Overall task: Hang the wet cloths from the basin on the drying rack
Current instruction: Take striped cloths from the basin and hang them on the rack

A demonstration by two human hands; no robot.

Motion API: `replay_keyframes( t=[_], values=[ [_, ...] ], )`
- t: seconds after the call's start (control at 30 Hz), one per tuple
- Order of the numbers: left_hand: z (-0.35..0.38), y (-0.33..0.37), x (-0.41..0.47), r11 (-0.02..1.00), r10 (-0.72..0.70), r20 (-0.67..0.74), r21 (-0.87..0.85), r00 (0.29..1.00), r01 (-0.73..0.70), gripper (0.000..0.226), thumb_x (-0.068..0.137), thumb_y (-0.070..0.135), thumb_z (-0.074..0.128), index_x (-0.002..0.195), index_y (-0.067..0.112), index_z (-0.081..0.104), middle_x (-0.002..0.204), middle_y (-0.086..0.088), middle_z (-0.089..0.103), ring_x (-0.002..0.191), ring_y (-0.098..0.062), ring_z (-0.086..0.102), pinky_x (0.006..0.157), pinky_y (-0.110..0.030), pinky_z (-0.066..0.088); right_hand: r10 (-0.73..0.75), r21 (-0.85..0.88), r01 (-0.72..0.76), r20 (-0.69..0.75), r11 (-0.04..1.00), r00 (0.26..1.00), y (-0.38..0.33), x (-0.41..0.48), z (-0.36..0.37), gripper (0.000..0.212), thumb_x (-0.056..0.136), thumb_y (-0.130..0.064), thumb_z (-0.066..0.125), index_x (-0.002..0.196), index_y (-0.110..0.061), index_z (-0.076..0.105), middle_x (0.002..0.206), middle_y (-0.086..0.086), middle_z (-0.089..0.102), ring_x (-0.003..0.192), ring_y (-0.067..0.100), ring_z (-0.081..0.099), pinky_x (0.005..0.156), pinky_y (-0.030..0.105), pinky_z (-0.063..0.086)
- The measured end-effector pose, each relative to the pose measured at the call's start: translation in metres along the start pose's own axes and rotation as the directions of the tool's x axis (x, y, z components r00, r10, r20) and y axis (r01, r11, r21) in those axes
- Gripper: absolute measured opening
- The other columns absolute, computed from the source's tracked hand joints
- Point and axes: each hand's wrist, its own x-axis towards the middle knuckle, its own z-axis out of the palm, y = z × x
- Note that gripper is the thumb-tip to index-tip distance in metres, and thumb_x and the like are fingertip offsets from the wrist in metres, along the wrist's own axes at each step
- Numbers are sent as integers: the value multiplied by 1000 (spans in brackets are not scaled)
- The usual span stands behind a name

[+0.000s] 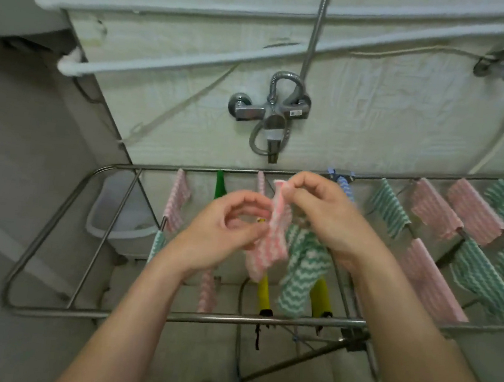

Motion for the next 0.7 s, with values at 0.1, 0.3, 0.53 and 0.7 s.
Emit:
replay_keyframes(
  t=[0.1, 0.3, 0.53, 0.7],
  values=[
    [-28, -4, 10, 996, 92, -133, 8, 987, -91, 22, 86, 10, 63, 105, 20, 63, 98, 8, 67, 85, -5, 63, 79, -24, 52, -23, -97, 39, 157, 995, 987, -3, 28, 22, 20, 92, -21, 58, 72, -23, 60, 65, -2, 54, 63, 13, 45, 62, 27, 35],
    [-91, -14, 21, 996, 83, -217, 7, 973, -83, 10, 86, 15, 65, 80, 17, 57, 57, -8, 43, 53, -16, 42, 46, -20, 35, -73, -168, 127, 295, 978, 953, -13, 79, 61, 13, 93, -15, 59, 86, -6, 63, 56, -9, 46, 52, 7, 37, 51, 20, 29],
    [-163, -25, 10, 993, -68, -164, 84, 984, 82, 24, 77, 28, 75, 95, 14, 67, 82, -21, 66, 69, -23, 60, 63, -37, 48, -206, -294, 283, 267, 913, 941, -9, 130, 109, 14, 94, -21, 57, 88, -9, 62, 76, 20, 55, 68, 28, 50, 66, 40, 43],
    [-216, -51, -10, 932, -184, -289, 252, 940, 260, 15, 77, 24, 77, 84, 17, 66, 76, 6, 68, 70, -10, 63, 66, -32, 50, -240, -421, 303, 197, 855, 951, -10, 170, 146, 12, 93, -26, 57, 89, -15, 62, 71, 15, 62, 66, 25, 56, 63, 35, 45]
  ],
)
